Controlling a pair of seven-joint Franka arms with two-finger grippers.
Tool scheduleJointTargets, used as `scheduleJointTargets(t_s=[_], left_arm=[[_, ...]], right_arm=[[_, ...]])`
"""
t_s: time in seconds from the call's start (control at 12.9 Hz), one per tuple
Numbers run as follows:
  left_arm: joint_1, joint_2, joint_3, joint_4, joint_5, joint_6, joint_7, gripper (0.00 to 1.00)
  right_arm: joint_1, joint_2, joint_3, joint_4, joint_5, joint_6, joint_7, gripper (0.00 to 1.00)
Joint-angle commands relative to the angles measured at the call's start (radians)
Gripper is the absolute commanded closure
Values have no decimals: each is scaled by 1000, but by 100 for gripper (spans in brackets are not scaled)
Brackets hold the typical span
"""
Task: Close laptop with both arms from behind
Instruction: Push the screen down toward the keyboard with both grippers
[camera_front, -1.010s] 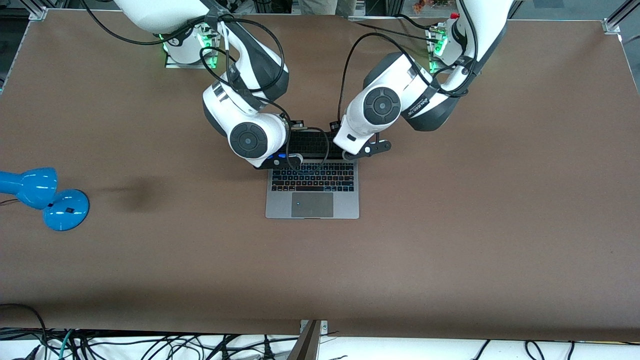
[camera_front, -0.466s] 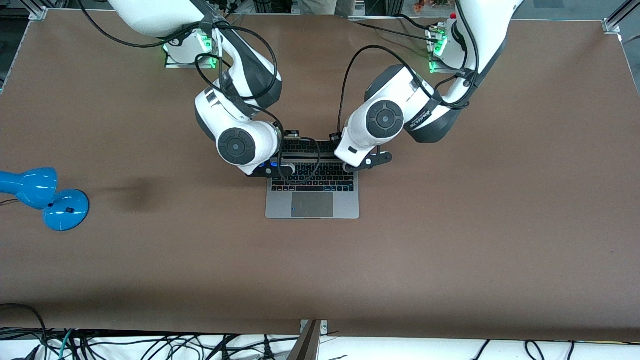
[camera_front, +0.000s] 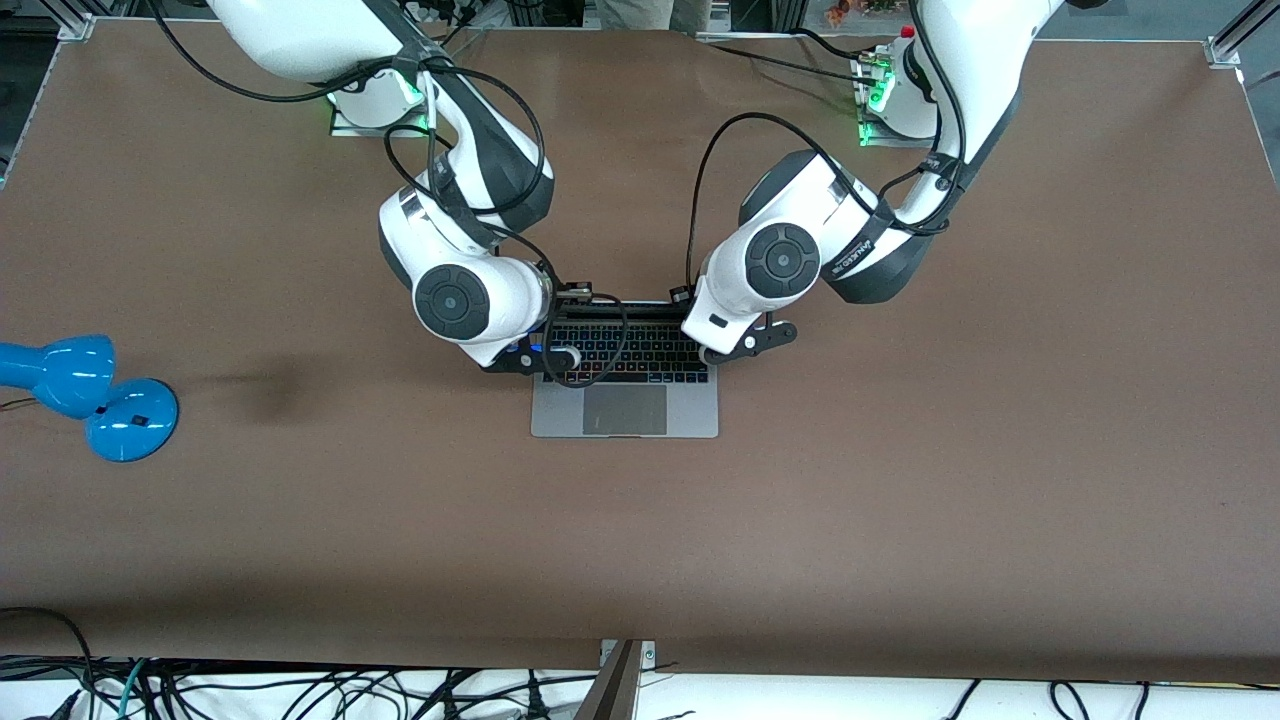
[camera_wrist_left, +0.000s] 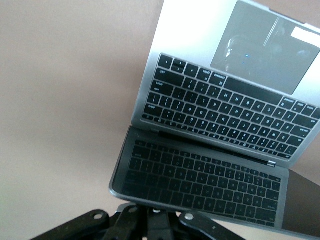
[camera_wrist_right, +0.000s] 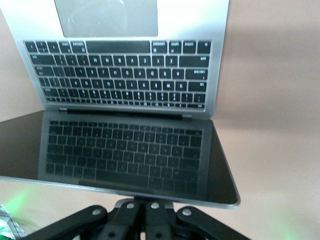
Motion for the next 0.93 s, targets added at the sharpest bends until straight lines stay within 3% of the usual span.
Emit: scheduleJointTargets(t_s=[0.0,0.85], left_arm=[[-6,59,2,63,35,-12,-11,100],[-14,146,46,169,35,-10,-14,100]], right_arm=[[1,12,-15,11,6,46,-31,100],[1,55,-32,12,-49,223,-71,100]])
